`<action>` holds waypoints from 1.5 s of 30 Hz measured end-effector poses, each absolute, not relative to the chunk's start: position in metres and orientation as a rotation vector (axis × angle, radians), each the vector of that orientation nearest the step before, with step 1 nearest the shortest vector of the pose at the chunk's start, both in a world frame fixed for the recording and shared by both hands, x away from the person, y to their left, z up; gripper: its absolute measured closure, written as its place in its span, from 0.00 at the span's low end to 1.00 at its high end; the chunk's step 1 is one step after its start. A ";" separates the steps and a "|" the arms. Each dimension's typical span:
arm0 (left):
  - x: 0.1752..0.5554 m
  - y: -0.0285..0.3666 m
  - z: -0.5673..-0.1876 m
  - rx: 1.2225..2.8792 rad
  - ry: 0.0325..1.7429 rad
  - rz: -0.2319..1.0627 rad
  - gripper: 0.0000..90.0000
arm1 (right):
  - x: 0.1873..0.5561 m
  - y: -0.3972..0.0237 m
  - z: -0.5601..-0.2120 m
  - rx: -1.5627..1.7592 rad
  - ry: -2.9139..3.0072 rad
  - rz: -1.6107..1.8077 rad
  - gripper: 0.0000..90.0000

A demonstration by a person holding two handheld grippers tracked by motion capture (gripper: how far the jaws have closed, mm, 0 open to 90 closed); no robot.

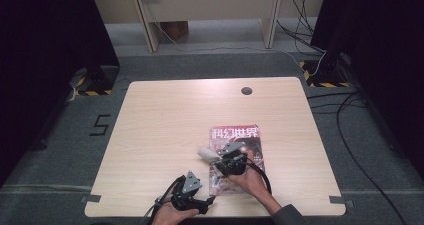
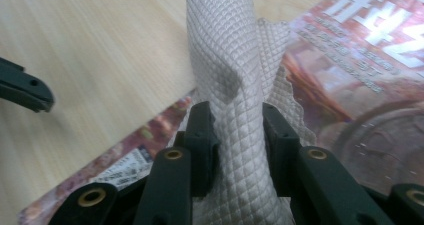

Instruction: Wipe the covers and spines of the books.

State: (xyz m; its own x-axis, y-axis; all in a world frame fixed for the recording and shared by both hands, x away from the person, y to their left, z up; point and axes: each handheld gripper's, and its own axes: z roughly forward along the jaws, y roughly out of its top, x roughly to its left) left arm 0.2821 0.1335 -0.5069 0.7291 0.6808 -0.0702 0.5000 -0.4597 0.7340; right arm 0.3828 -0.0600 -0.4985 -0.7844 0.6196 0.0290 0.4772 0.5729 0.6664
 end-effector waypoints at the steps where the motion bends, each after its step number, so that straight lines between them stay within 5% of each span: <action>1: 0.282 0.134 -0.507 2.155 0.887 0.299 0.23 | 0.385 -0.063 -0.499 0.921 2.588 1.008 0.79; 28: 0.281 0.149 -0.502 2.131 0.920 0.309 0.23 | 0.375 -0.088 -0.496 0.968 2.587 0.967 0.78; 45: 0.280 0.151 -0.503 2.131 0.922 0.305 0.23 | 0.376 -0.154 -0.494 1.160 2.451 0.904 0.78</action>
State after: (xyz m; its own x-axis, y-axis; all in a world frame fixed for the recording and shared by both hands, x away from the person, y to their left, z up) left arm 0.2801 0.1506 -0.5030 0.7081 0.7014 -0.0811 0.5145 -0.4340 0.7395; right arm 0.3765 -0.1545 -0.4939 -0.6375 0.7703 0.0122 0.5938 0.4812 0.6449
